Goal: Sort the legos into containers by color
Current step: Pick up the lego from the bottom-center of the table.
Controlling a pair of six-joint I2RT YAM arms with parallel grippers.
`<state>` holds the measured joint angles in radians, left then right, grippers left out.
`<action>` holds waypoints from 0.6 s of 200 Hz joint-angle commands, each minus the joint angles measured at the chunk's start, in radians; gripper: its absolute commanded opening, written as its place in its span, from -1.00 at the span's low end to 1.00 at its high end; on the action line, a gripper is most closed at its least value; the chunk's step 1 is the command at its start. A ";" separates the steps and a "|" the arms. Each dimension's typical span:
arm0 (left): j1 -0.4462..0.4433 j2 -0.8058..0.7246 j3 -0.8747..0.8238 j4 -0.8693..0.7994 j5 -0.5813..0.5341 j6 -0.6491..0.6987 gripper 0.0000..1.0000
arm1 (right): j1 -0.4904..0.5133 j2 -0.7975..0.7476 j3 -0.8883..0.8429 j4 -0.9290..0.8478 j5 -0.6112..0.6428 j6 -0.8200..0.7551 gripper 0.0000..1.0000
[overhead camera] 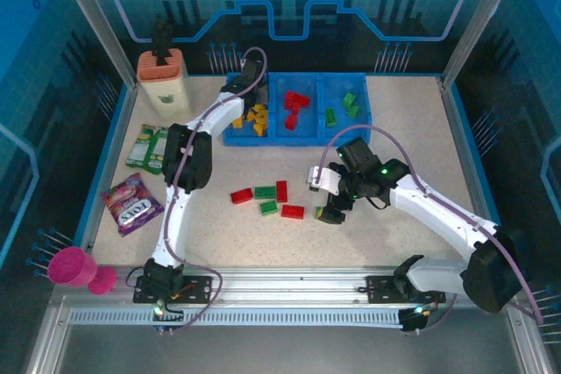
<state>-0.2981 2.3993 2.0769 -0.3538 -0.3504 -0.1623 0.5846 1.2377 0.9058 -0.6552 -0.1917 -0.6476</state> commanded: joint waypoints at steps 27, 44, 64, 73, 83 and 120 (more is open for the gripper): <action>0.001 -0.315 -0.153 0.045 0.116 0.028 0.16 | 0.027 0.078 -0.021 0.006 0.049 -0.110 1.00; 0.000 -0.424 -0.229 0.060 0.159 0.013 0.18 | 0.029 0.108 -0.058 0.038 0.052 -0.099 1.00; 0.001 -0.544 -0.307 0.056 0.194 0.008 0.21 | 0.033 0.121 -0.090 0.083 0.067 -0.096 1.00; 0.001 -0.604 -0.345 0.051 0.194 0.007 0.22 | 0.037 0.121 -0.110 0.108 0.084 -0.098 1.00; 0.001 -0.676 -0.397 0.057 0.187 0.005 0.22 | 0.038 0.116 -0.137 0.141 0.097 -0.098 1.00; 0.001 -0.920 -0.577 0.069 0.141 0.056 0.27 | 0.045 0.142 -0.199 0.244 0.165 -0.090 0.96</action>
<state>-0.2993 1.5902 1.5867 -0.2806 -0.1925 -0.1486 0.6106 1.3567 0.7326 -0.5037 -0.0795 -0.7307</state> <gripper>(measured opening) 0.631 0.984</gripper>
